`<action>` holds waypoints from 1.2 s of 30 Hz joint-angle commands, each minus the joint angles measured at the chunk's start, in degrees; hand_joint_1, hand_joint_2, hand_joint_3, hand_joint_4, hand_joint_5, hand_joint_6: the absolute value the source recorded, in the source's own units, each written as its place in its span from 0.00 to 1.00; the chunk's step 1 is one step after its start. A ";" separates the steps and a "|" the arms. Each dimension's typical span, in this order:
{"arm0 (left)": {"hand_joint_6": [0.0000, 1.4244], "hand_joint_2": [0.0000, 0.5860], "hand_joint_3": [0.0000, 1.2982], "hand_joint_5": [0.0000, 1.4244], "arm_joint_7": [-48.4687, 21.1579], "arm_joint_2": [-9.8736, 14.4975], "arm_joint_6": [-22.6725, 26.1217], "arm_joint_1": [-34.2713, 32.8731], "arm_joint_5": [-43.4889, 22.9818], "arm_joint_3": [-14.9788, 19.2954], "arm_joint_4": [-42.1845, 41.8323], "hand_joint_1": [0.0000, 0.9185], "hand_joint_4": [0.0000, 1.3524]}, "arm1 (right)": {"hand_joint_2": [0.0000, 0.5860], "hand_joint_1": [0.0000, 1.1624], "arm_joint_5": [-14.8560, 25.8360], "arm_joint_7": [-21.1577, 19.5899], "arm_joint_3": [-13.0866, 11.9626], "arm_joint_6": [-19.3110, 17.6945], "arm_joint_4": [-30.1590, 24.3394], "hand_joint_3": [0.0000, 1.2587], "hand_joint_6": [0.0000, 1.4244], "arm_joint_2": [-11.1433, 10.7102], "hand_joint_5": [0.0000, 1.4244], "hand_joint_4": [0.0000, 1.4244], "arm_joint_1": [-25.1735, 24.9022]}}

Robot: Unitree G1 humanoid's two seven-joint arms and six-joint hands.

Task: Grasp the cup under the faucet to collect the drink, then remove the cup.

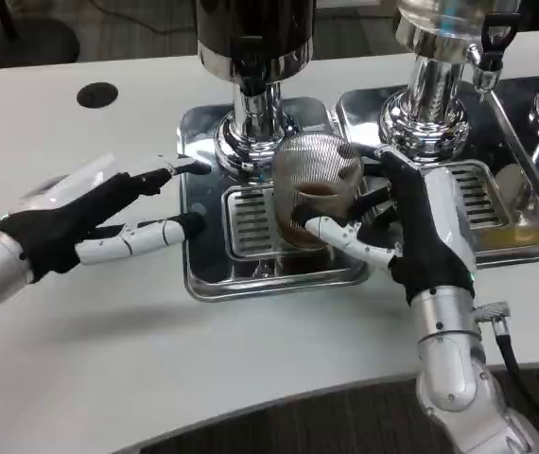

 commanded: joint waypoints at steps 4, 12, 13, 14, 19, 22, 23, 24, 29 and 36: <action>0.12 0.27 0.10 0.01 -0.60 0.70 -1.86 2.73 0.25 -0.51 -2.72 0.00 0.00 | 0.33 0.60 0.19 1.45 -0.18 0.51 -8.69 0.38 0.69 0.14 0.51 0.37 3.47; 0.11 0.27 0.10 0.01 -1.22 1.24 -1.71 7.19 -1.18 0.59 -8.83 0.00 0.00 | 0.33 0.60 -0.89 4.15 0.83 2.30 -17.75 0.38 0.69 0.19 0.51 0.38 9.00; 0.11 0.27 0.10 0.01 -1.43 1.28 -1.61 7.78 -1.50 0.73 -9.61 0.00 0.00 | 0.33 0.60 -1.24 4.64 1.11 2.45 -18.80 0.38 0.69 0.07 0.51 0.38 9.76; 0.11 0.27 0.10 0.01 -1.63 1.37 -1.57 8.76 -1.91 0.95 -10.86 0.00 0.00 | 0.33 0.60 -1.48 5.05 1.22 2.66 -19.63 0.38 0.69 0.03 0.51 0.38 10.34; 0.11 0.27 0.10 0.01 -2.58 1.92 -0.40 12.25 -3.60 1.61 -15.82 0.00 0.00 | 0.33 0.60 -1.38 7.08 1.05 3.52 -23.02 0.38 0.69 -0.15 0.51 0.38 13.77; 0.11 0.27 0.10 0.01 -2.95 2.27 0.32 13.58 -4.13 1.88 -17.62 0.00 0.00 | 0.33 0.60 -1.22 8.00 1.07 3.18 -24.97 0.39 0.70 -0.29 0.51 0.38 15.74; 0.11 0.27 0.10 0.01 -3.06 2.32 0.58 13.93 -4.25 1.97 -18.13 0.00 0.00 | 0.33 0.60 -1.44 8.12 1.06 3.23 -25.92 0.39 0.70 -0.33 0.51 0.38 16.38; 0.11 0.27 0.10 0.01 -3.17 2.36 0.79 14.35 -4.39 2.09 -18.68 0.00 0.00 | 0.33 0.60 -1.29 8.36 0.95 3.18 -26.75 0.39 0.70 -0.30 0.51 0.38 16.94; 0.11 0.27 0.10 0.01 -3.70 2.72 1.98 17.23 -5.02 2.79 -22.23 0.00 0.00 | 0.33 0.60 -1.55 9.27 0.78 3.63 -29.81 0.39 0.70 -0.39 0.51 0.38 18.36; 0.11 0.27 0.10 0.01 -3.24 2.92 3.84 19.91 -4.36 4.03 -26.20 0.00 0.00 | 0.33 0.59 -1.42 10.18 0.60 3.72 -30.64 0.39 0.70 -0.23 0.51 0.38 19.34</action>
